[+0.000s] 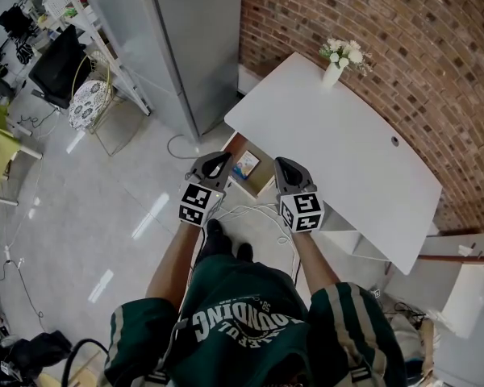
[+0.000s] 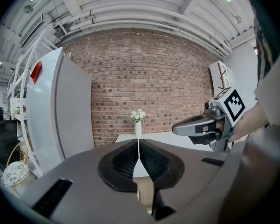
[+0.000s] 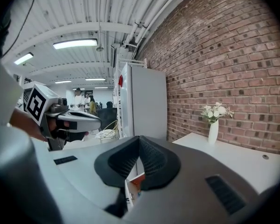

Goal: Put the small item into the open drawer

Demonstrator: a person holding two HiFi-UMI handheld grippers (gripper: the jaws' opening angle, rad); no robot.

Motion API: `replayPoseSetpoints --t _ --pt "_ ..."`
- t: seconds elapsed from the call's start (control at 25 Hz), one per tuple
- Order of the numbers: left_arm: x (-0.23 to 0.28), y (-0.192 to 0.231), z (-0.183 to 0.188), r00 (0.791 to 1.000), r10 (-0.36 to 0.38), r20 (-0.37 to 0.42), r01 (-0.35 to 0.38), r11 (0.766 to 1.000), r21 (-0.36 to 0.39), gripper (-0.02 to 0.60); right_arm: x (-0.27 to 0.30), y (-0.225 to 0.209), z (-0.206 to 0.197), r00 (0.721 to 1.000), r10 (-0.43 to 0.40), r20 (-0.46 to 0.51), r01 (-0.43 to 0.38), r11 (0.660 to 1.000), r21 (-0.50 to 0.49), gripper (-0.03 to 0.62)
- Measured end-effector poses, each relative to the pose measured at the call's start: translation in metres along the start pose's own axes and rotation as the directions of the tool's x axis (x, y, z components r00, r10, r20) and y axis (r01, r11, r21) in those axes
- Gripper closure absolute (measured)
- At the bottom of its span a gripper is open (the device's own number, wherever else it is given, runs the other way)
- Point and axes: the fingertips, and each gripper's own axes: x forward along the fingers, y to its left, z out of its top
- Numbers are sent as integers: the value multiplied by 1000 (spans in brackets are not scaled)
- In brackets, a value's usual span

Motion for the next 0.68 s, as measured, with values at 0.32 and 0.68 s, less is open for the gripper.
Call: replayPoseSetpoints --t 0.32,0.68 --pt "-3 3 -7 1000 17 -7 -17 1000 -7 560 -2 -3 5 1000 0 13 0 1000 -4 569" --pt "-8 2 -7 1000 15 -17 -15 1000 -7 561 -6 5 7 1000 9 12 -9 1000 -21 569"
